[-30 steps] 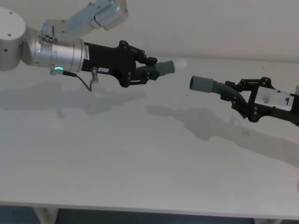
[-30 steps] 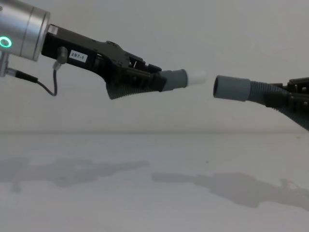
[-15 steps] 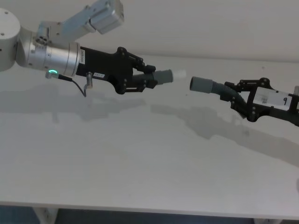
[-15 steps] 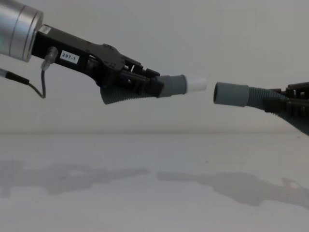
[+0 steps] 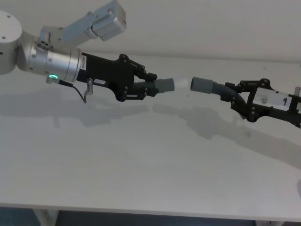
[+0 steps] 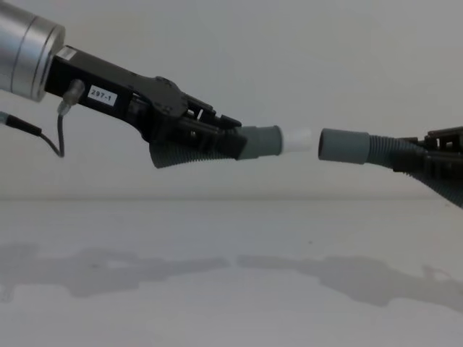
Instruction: Use both hands to pick up one end of the pipe from the table, align the ends, and insert them.
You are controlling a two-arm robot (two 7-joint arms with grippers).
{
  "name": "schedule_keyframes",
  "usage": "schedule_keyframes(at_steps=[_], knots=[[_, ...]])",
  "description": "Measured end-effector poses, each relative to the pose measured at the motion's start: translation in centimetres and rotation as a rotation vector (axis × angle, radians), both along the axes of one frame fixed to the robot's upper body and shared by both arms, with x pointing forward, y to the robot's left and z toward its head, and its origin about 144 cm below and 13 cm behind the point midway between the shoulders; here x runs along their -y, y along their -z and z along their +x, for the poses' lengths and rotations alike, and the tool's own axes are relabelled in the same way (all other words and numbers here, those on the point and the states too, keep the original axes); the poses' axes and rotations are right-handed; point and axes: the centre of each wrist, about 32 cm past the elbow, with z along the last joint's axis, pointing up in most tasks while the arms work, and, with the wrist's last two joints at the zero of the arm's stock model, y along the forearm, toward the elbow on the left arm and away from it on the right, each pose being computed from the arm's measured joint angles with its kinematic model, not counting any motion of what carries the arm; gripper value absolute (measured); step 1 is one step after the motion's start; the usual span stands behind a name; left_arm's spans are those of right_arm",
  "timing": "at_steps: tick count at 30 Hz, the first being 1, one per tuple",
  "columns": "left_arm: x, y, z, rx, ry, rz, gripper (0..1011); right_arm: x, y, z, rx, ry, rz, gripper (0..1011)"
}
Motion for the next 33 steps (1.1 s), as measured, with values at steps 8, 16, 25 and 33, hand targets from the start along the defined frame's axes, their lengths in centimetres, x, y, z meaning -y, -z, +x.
schedule_keyframes(at_steps=[8,16,25,33], knots=[[0.45,0.32,0.25,-0.004,0.004,0.000,345,-0.10,-0.29,-0.17,-0.002,-0.003,0.006,248],[0.68,0.43,0.40,-0.001,-0.005,0.001,345,-0.04,-0.48,-0.37,-0.005,-0.009,0.012,249],[0.78,0.48,0.42,-0.005,-0.010,-0.002,345,-0.15,-0.45,-0.46,-0.014,-0.016,0.016,249],[0.73,0.51,0.25,-0.018,-0.008,-0.010,345,-0.38,-0.41,-0.40,-0.023,-0.020,0.012,248]])
